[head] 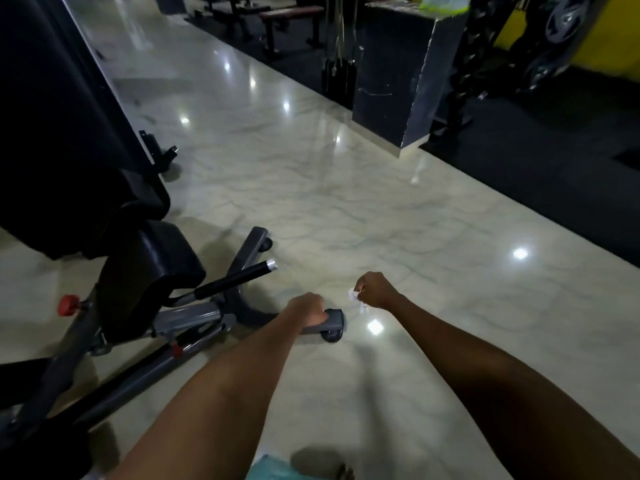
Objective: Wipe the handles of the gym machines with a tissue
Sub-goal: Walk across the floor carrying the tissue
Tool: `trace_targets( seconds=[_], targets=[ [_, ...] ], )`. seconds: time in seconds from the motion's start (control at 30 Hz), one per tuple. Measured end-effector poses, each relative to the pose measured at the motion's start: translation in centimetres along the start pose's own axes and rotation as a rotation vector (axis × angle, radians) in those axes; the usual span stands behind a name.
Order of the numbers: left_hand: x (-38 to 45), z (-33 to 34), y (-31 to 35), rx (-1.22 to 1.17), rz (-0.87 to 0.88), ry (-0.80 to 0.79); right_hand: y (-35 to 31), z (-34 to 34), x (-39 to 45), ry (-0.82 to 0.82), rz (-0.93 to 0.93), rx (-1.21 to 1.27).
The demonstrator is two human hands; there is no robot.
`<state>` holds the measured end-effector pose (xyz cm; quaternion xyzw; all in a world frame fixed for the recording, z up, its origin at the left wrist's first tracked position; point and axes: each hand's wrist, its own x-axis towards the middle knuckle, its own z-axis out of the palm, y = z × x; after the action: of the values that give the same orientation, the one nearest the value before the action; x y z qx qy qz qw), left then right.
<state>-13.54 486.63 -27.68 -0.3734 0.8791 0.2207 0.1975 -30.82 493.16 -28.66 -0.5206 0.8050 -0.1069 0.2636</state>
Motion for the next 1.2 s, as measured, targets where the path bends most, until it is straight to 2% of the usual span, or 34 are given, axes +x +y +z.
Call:
trace_targets(
  seconds=[0.3, 0.53, 0.73, 0.87, 1.2],
  targets=[
    [8.8, -5.4, 0.9, 0.003, -0.055, 0.005, 2.4, -3.3, 8.7, -0.021, -0.064, -0.002],
    [19.7, -13.5, -0.5, 0.012, -0.076, 0.036, 3.9, -9.3, 20.7, -0.009, -0.083, -0.072],
    [27.4, -20.3, -3.9, -0.072, -0.113, 0.072, 1.9, -15.1, 31.4, -0.003, -0.141, -0.129],
    [30.4, -23.5, -6.1, -0.098, -0.131, 0.088, -0.9, -16.5, 37.2, -0.081, -0.196, -0.169],
    [43.4, -32.7, -15.4, -0.19, -0.298, 0.148, -7.2, -20.9, 56.4, -0.121, -0.449, -0.305]
  ],
)
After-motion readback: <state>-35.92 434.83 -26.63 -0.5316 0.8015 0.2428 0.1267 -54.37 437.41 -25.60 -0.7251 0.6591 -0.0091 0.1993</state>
